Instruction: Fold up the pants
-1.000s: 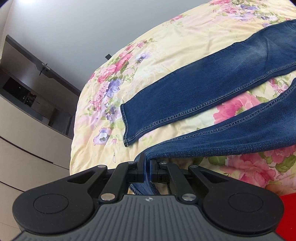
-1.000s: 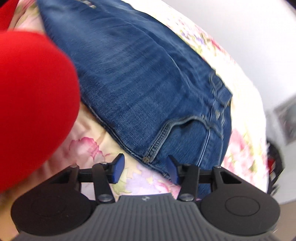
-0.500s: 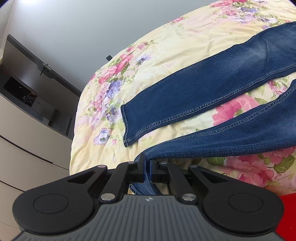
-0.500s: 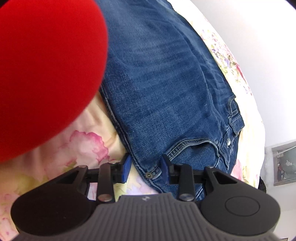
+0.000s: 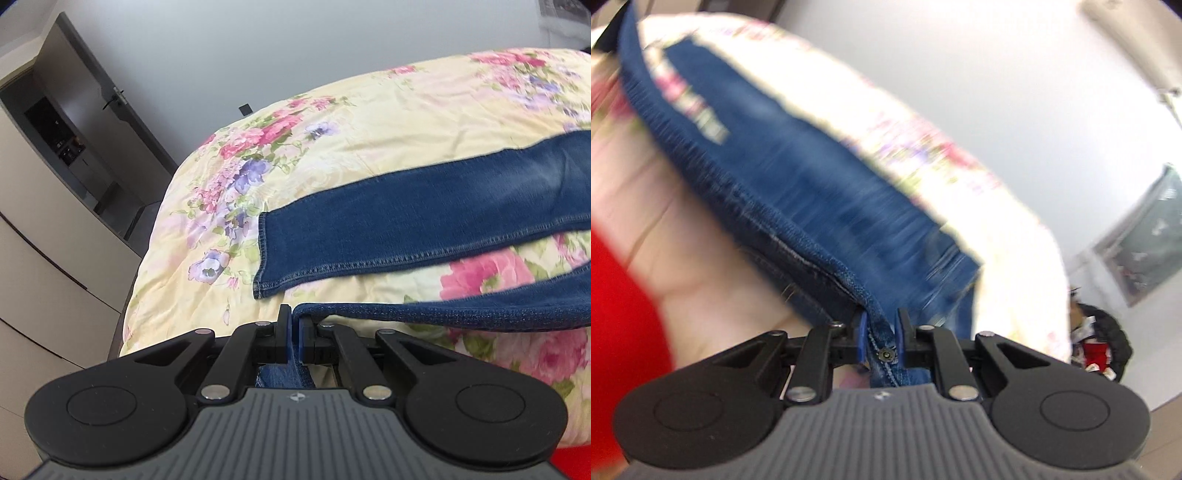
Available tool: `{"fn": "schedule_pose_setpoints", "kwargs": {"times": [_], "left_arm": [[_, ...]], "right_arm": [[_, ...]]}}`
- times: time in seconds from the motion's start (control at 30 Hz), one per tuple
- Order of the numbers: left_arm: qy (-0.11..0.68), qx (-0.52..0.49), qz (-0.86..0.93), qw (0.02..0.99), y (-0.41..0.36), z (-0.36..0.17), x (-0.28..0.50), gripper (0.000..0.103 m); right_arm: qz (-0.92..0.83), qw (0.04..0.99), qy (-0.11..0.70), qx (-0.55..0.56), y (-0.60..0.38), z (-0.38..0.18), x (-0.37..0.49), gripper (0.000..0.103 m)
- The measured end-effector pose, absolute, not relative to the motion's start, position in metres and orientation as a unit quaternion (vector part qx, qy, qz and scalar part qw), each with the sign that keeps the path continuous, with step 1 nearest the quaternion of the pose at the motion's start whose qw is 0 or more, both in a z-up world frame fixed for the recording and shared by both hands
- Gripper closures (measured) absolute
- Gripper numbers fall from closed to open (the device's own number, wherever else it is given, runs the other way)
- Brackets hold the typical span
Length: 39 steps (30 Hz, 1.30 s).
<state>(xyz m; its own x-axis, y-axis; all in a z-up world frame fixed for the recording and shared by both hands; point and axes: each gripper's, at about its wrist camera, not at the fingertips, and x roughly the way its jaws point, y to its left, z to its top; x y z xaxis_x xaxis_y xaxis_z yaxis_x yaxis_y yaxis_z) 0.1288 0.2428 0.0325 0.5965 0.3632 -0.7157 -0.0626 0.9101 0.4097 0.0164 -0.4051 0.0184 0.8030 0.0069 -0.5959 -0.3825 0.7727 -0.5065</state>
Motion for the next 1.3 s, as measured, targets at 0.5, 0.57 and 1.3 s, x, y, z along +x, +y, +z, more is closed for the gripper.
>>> {"fn": "schedule_pose_setpoints", "kwargs": {"times": [0.5,0.57,1.3], "left_arm": [[0.435,0.18,0.156,0.868,0.245,0.009,0.272,0.1],[0.44,0.191,0.153,0.864,0.243,-0.004,0.297,0.1],[0.493,0.265,0.133,0.818,0.24,-0.117,0.401,0.078]], "right_arm": [[0.007,0.89,0.32,-0.325,-0.355,0.015,0.239,0.095],[-0.003,0.886,0.329,-0.328,-0.348,0.002,0.272,0.095],[-0.034,0.849,0.4,-0.343,-0.327,-0.116,0.392,0.091]]}}
